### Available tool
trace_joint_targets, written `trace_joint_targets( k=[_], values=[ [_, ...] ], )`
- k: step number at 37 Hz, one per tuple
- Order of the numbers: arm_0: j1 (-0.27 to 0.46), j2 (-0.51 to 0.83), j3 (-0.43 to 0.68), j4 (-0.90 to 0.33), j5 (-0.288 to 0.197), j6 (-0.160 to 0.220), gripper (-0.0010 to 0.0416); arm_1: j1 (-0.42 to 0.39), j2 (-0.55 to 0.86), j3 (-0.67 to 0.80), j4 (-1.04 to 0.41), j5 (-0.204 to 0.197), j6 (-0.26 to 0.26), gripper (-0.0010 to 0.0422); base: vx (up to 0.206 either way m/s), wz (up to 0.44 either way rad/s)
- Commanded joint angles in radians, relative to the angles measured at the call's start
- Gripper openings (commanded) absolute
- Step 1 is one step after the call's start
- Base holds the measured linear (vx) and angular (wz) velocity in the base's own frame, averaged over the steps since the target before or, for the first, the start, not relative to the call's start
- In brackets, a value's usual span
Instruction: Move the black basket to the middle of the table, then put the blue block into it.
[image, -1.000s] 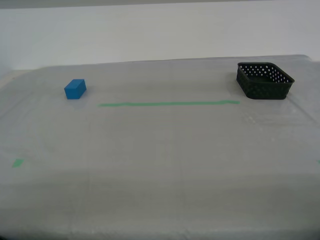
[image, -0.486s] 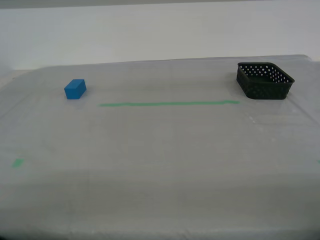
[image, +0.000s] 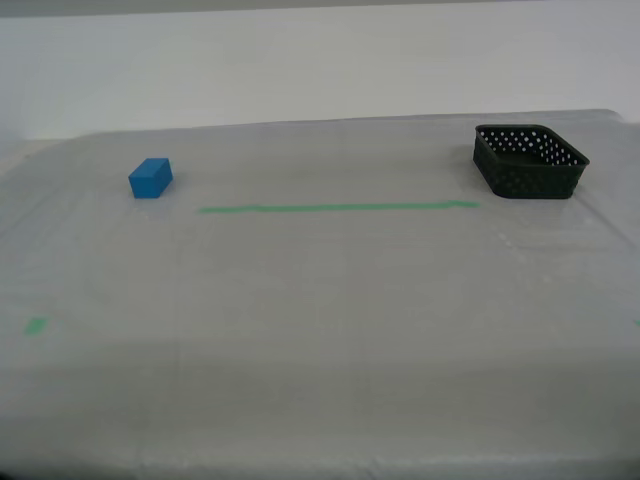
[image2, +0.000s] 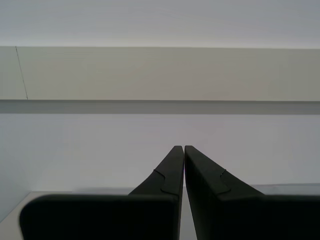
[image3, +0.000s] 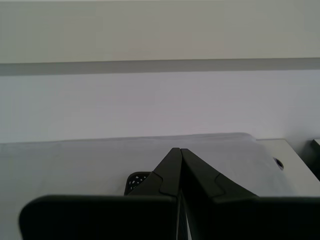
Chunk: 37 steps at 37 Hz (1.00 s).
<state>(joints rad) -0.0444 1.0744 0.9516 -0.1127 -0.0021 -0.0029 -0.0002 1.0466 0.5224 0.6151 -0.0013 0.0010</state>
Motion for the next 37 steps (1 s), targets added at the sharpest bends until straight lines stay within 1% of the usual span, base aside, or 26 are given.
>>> trace_joint_targets(
  k=[1,5,7,8,17,20,21,24,27,32,37],
  values=[
    [-0.002,0.007,0.011,-0.025,0.0,0.001,0.0,0.0,0.0,0.001,0.004,-0.002,-0.001,0.0,0.0,0.0],
    [-0.003,0.012,0.01,-0.05,0.001,0.002,0.0,0.0,0.0,0.001,0.003,-0.002,-0.001,0.0,0.0,0.0],
    [-0.003,0.018,0.01,-0.054,0.013,0.013,0.0,0.0,0.0,0.001,0.004,-0.002,-0.001,0.0,0.0,0.0],
    [-0.007,0.02,0.01,-0.057,0.015,0.013,0.0,0.0,0.0,0.001,0.004,-0.002,-0.001,0.0,0.0,0.0],
    [-0.023,0.045,0.01,-0.1,0.015,0.014,0.0,0.0,0.0,0.001,0.004,-0.002,-0.001,0.0,0.0,0.0],
    [-0.026,0.052,0.01,-0.125,0.014,0.021,0.0,0.0,0.0,0.001,0.003,-0.002,-0.001,0.0,0.0,0.0],
    [-0.028,0.056,0.01,-0.129,0.009,0.021,0.0,0.0,0.0,0.001,0.004,-0.002,-0.001,0.0,0.0,0.0],
    [-0.028,0.066,0.01,-0.14,-0.028,0.029,0.0,0.0,0.0,0.001,0.003,-0.002,-0.001,0.0,0.0,0.0],
    [-0.036,0.081,0.013,-0.165,-0.027,0.046,0.0,0.0,0.0,0.001,0.004,-0.002,-0.001,0.0,0.0,0.0],
    [-0.059,0.133,0.063,-0.279,-0.036,0.048,0.0,0.0,0.0,0.001,0.003,-0.002,-0.001,0.0,0.0,0.0],
    [-0.062,0.202,0.137,-0.373,-0.045,0.029,0.0,0.0,0.0,0.001,0.003,-0.002,-0.001,0.0,0.0,0.0]
  ],
)
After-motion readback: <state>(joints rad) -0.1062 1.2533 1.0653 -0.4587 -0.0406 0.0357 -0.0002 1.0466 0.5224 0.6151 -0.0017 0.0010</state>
